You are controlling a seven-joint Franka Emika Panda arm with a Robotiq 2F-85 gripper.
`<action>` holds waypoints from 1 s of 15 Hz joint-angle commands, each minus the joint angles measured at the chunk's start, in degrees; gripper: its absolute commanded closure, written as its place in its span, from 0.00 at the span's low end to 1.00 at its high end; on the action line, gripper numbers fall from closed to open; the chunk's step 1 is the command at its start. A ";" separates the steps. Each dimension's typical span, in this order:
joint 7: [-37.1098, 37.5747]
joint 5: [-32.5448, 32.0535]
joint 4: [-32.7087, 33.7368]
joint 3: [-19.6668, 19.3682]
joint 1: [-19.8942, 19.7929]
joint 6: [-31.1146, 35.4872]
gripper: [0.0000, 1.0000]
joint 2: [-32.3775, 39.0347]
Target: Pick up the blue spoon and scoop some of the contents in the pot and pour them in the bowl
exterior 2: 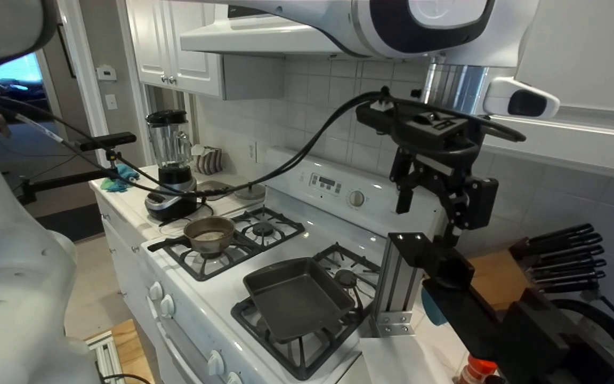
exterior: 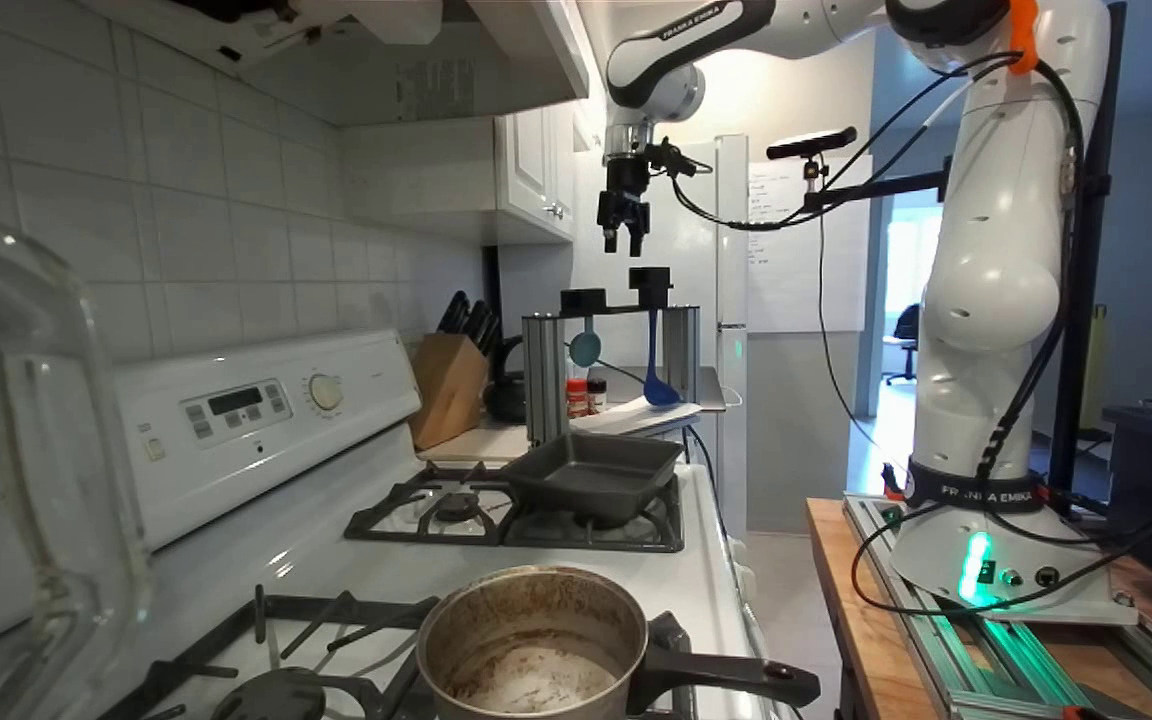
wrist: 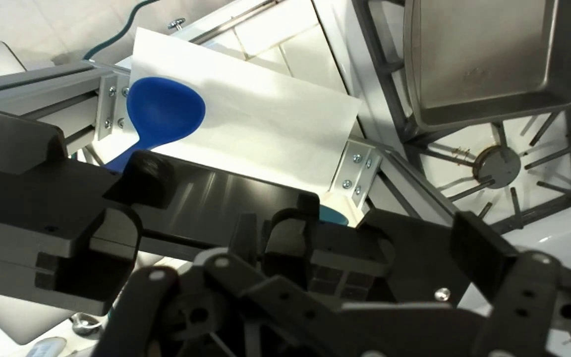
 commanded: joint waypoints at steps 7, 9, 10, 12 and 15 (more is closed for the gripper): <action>-12.53 -4.07 -8.93 -0.40 1.44 -10.39 0.00 -14.84; -11.44 -4.63 -11.54 0.51 2.21 -10.52 0.00 -18.50; -11.92 -4.95 -12.93 0.91 2.72 -10.39 0.00 -20.36; -10.47 -5.64 -15.04 2.06 3.48 -9.86 0.00 -23.39; -6.45 -5.16 -18.12 3.64 4.23 -6.62 0.00 -26.10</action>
